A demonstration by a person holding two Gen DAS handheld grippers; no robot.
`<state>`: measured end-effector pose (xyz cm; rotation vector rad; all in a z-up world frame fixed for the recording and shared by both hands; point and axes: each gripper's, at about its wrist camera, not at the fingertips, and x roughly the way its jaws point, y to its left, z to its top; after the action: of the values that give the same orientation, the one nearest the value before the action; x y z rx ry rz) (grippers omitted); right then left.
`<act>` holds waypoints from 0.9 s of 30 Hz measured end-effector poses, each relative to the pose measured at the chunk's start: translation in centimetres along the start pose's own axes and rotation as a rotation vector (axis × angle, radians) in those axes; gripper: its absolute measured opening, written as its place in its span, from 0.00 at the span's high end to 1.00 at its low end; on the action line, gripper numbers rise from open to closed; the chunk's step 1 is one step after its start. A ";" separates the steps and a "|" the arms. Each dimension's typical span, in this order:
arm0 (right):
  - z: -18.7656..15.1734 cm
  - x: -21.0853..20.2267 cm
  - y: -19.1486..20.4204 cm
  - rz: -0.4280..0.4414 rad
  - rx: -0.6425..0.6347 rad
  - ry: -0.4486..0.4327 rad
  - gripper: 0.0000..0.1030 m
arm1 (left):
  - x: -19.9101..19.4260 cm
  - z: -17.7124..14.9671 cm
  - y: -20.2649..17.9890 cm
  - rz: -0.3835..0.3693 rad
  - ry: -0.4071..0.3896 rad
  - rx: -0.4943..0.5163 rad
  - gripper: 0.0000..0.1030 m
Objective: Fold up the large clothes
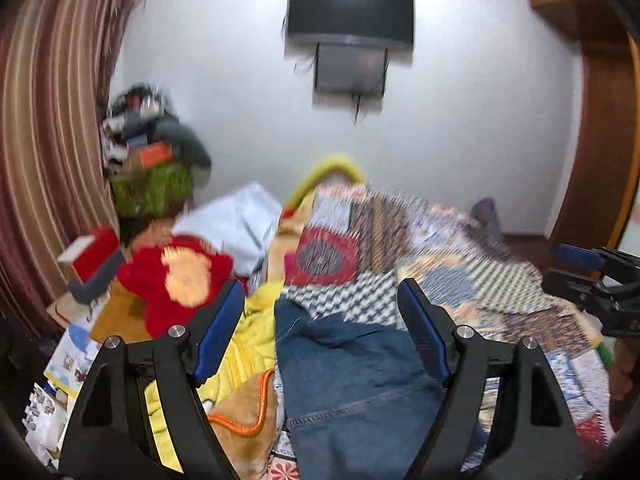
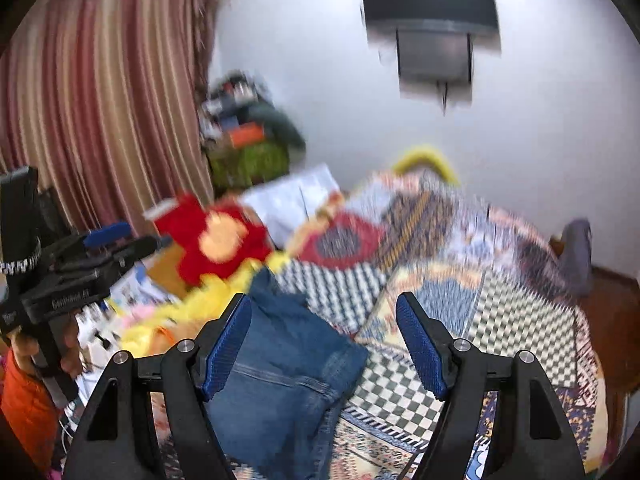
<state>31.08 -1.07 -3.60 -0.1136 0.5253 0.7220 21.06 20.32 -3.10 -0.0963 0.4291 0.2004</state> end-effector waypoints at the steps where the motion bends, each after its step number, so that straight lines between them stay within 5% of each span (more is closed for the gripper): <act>1: 0.1 -1.5 0.4 0.004 0.000 -0.032 0.29 | -1.7 0.1 -0.3 -0.004 -0.027 0.003 0.23; 7: -0.5 -11.5 3.6 0.004 0.006 -0.230 0.29 | -11.8 -0.7 -2.5 -0.021 -0.186 -0.005 0.23; 13: -3.0 -17.3 5.9 -0.013 0.018 -0.327 0.29 | -18.4 -3.0 -4.3 -0.030 -0.279 -0.055 0.23; 20: -6.3 -20.1 8.2 -0.072 0.007 -0.328 0.28 | -21.2 -5.5 -6.2 0.011 -0.306 -0.042 0.23; 23: -7.3 -20.6 8.9 -0.115 -0.004 -0.315 0.09 | -21.2 -6.2 -6.9 0.044 -0.291 -0.030 0.20; 27: -8.0 -20.9 9.1 -0.148 -0.008 -0.318 0.02 | -20.8 -6.8 -7.3 0.059 -0.273 -0.030 0.09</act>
<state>8.70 -9.00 0.55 -0.0427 0.2076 0.5831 1.37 8.72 -0.13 -0.0844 0.1567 0.2746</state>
